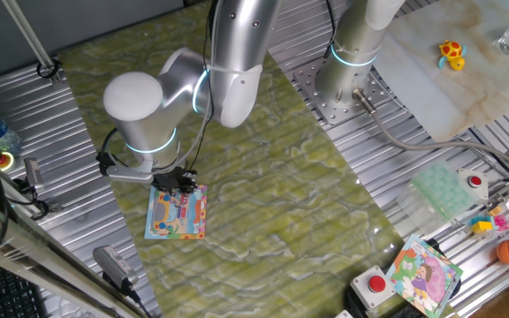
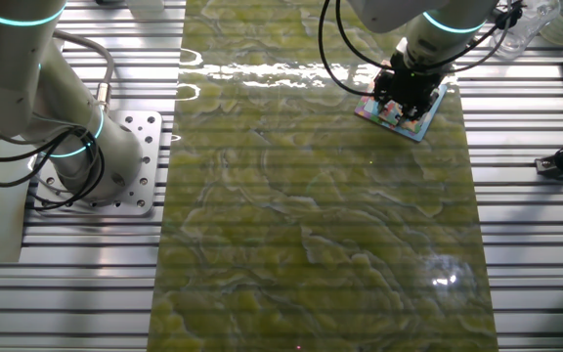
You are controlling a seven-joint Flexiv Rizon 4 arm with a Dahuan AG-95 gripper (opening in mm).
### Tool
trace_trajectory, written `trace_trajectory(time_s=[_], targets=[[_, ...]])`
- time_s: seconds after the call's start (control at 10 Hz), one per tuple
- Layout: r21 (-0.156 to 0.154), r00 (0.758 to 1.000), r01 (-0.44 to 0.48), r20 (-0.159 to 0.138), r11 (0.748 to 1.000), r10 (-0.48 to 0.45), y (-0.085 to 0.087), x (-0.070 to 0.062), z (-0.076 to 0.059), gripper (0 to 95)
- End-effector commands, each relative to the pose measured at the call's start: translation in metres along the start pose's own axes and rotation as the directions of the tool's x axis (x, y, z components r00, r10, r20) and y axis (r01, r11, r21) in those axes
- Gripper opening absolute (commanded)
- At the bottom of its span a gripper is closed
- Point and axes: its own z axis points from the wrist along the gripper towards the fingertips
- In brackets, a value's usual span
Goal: Assemble one piece of a puzzle
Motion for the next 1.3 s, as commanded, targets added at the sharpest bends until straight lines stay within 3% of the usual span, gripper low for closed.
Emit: trace_trajectory(time_s=[0.1, 0.6, 0.8, 1.1, 1.3], targets=[[-0.005, 1.0, 0.004, 0.008, 1.0, -0.004, 0.0, 0.0, 0.0, 38.0], [-0.007, 1.0, 0.006, 0.008, 1.0, -0.006, 0.0, -0.003, -0.005, 38.0], [-0.014, 1.0, 0.007, -0.028, 1.0, -0.007, 0.0, -0.003, -0.01, 38.0], [-0.06, 0.996, -0.029, -0.087, 0.998, 0.024, 0.002, 0.005, -0.008, 38.0], [-0.072, 0.996, -0.027, -0.083, 0.997, 0.021, 0.003, 0.011, -0.003, 38.0]])
